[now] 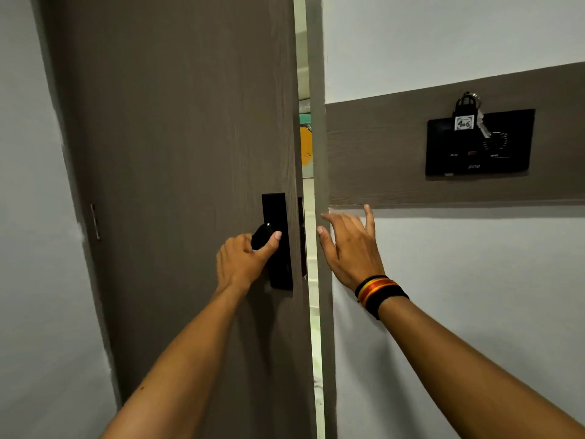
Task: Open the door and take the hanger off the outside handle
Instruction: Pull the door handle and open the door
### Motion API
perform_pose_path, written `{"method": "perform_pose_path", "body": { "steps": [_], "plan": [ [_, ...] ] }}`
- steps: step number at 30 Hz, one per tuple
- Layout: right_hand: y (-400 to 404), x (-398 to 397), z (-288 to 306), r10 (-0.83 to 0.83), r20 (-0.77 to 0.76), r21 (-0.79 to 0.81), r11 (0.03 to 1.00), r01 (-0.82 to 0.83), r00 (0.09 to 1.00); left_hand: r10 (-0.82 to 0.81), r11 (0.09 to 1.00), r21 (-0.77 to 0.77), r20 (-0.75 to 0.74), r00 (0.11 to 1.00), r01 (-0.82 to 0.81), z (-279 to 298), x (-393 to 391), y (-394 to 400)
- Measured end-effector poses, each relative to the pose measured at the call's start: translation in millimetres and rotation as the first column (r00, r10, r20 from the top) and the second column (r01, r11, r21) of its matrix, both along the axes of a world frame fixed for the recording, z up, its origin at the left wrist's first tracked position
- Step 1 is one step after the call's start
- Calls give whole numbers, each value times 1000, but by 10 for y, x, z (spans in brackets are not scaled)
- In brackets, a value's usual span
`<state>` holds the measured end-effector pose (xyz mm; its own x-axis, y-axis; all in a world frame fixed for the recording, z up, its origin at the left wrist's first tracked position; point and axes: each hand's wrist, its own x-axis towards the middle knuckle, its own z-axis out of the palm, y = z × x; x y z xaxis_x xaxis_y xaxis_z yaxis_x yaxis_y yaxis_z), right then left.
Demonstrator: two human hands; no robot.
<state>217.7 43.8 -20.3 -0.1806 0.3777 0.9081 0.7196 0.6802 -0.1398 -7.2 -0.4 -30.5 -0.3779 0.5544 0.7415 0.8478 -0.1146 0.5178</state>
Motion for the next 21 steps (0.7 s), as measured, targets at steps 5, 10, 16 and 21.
{"method": "perform_pose_path", "body": {
  "steps": [5, 10, 16, 21],
  "plan": [
    [-300, -63, 103, 151, -153, -265, 946, -188, 977, -79, 997, -35, -154, 985, 74, 122, -286, -456],
    [-666, -259, 81, 312, -285, -451, 791, -414, 906, -109, 993, -75, -399, 910, 87, 296, -591, -964],
    [-1128, -685, 95, 441, -315, -481, 689, -542, 841, -9, 999, -44, -575, 818, -20, 389, -942, -1505],
    [-1397, -910, 125, 486, -346, -444, 669, -596, 803, 33, 999, 26, -604, 797, -21, 357, -1204, -1881]
  ]
}}
